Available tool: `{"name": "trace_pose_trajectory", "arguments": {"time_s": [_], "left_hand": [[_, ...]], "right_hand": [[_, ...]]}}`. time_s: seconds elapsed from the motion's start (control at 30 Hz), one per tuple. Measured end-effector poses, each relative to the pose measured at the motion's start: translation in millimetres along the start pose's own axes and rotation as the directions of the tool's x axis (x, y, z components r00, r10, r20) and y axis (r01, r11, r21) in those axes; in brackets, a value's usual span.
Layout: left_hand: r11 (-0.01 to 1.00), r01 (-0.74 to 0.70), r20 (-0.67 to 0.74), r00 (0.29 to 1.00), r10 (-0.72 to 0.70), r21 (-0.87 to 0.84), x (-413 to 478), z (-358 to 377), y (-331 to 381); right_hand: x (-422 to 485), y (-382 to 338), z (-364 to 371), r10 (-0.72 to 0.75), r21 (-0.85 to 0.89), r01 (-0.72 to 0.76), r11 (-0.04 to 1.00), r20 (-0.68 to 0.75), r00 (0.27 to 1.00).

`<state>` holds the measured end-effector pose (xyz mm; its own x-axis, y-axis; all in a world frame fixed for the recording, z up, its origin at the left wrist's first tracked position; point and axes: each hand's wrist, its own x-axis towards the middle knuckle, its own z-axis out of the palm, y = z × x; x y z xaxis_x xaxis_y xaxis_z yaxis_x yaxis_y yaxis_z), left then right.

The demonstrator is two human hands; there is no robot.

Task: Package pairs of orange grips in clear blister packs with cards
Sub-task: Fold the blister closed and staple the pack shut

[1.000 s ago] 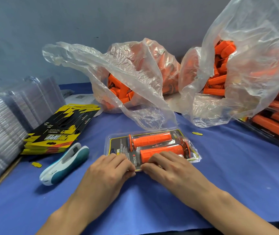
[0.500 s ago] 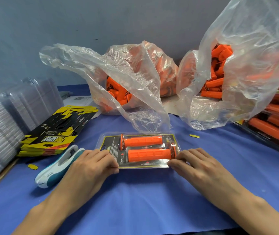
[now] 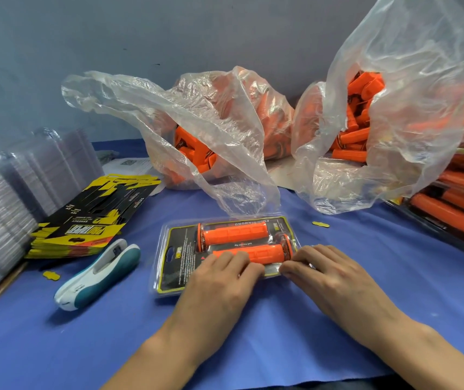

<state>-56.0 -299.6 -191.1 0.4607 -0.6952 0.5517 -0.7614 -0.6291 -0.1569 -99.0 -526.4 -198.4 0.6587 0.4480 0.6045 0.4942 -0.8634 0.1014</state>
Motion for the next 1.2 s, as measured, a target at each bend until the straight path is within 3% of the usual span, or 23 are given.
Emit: {"name": "trace_pose_trajectory", "arguments": {"time_s": [0.3,0.63,0.83,1.1,1.2], "left_hand": [[0.999,0.041,-0.037,0.998,-0.041,0.002,-24,-16,-49],[0.997,0.059,-0.089,0.995,-0.054,0.05,-26,-22,-59],[0.998,0.053,-0.057,0.997,-0.052,0.018,-25,-23,-56],[0.994,0.098,0.085,0.992,-0.095,-0.039,-33,-27,-63],[0.951,0.306,0.064,0.951,-0.303,-0.047,-40,-41,-82]], "right_hand": [[-18,40,-11,0.054,-0.039,-0.056,0.998,-0.05,0.997],[-7,22,-12,0.146,-0.156,-0.156,0.975,-0.071,0.987],[36,-31,8,-0.037,-0.105,0.039,0.994,0.017,0.999],[49,-40,17,-0.022,-0.083,0.029,0.996,0.088,0.996],[49,-40,19,0.013,-0.034,-0.011,0.999,0.064,0.998]]}}
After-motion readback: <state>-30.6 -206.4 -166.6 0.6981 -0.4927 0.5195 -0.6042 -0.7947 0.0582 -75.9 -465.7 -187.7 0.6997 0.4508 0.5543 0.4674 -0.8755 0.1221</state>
